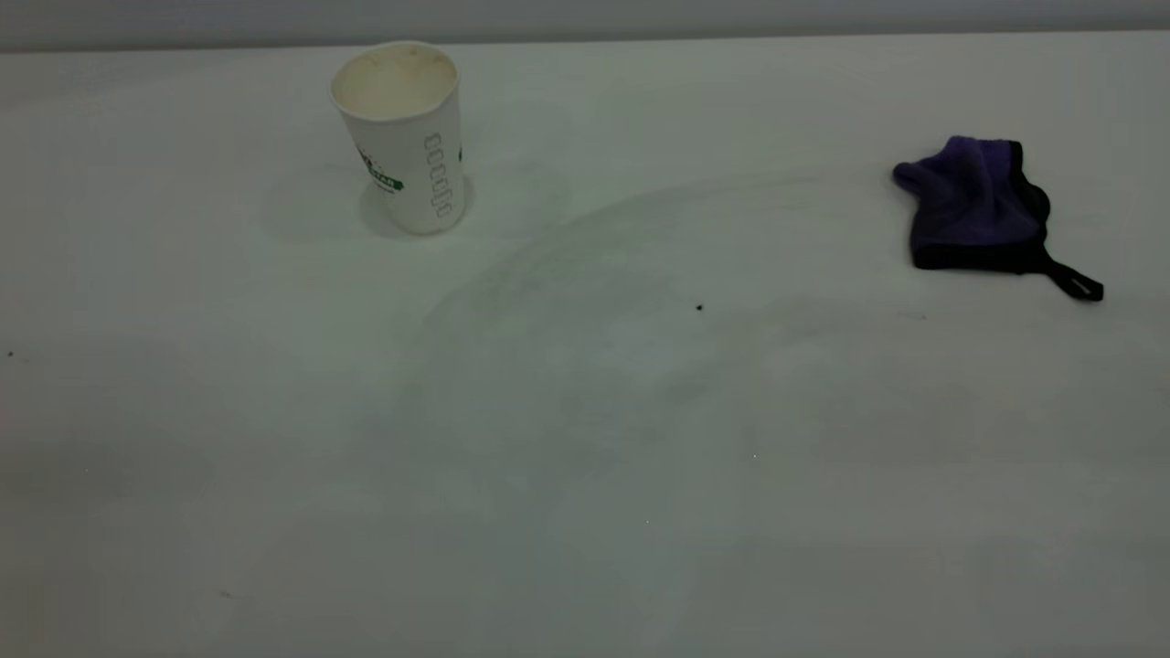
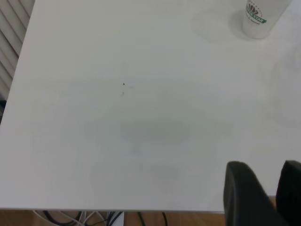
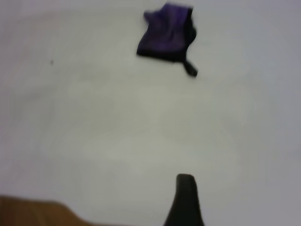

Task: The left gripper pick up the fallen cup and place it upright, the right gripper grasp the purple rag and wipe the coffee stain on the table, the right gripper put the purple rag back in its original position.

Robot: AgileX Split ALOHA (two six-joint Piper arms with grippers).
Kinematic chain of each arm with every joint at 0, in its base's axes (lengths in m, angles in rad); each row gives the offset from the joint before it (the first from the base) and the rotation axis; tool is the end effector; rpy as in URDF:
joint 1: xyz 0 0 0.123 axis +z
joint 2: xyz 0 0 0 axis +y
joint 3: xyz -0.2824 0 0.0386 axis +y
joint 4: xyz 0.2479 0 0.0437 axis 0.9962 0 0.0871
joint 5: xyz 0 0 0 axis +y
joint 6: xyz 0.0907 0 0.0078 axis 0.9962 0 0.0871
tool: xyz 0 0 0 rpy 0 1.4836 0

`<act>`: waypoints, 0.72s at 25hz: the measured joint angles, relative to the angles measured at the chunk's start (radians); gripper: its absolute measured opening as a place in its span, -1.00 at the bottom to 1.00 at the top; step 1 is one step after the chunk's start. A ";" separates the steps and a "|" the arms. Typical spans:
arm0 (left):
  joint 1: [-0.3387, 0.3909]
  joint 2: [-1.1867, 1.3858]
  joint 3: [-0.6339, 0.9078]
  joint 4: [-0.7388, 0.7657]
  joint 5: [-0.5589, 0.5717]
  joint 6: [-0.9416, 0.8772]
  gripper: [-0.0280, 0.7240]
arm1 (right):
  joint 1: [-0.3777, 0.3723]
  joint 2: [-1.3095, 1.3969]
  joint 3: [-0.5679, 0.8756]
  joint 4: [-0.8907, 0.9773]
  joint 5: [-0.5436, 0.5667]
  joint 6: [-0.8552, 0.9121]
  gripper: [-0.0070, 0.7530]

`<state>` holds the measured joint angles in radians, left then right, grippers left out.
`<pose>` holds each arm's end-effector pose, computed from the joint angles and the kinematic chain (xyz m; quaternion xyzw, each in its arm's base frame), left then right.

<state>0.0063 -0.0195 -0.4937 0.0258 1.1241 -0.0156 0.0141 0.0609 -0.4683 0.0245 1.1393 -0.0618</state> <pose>-0.0098 0.0021 0.2703 -0.0105 0.8659 0.0105 0.5000 0.0034 0.0021 0.2623 -0.0343 0.8940 0.0016 0.4468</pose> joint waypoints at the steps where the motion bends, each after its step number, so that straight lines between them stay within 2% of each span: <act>1: 0.000 0.000 0.000 0.000 0.000 0.000 -0.29 | -0.002 -0.018 0.000 0.000 0.000 0.001 0.78; 11: 0.000 0.000 0.000 0.000 0.000 0.000 -0.29 | -0.003 -0.077 0.000 0.000 0.001 0.003 0.69; 18: 0.000 0.000 0.000 0.000 0.000 0.000 -0.29 | -0.003 -0.077 0.000 0.004 0.001 0.004 0.42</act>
<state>0.0063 -0.0195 -0.4937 0.0258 1.1241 -0.0156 0.0111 -0.0165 -0.4683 0.0284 1.1401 -0.0576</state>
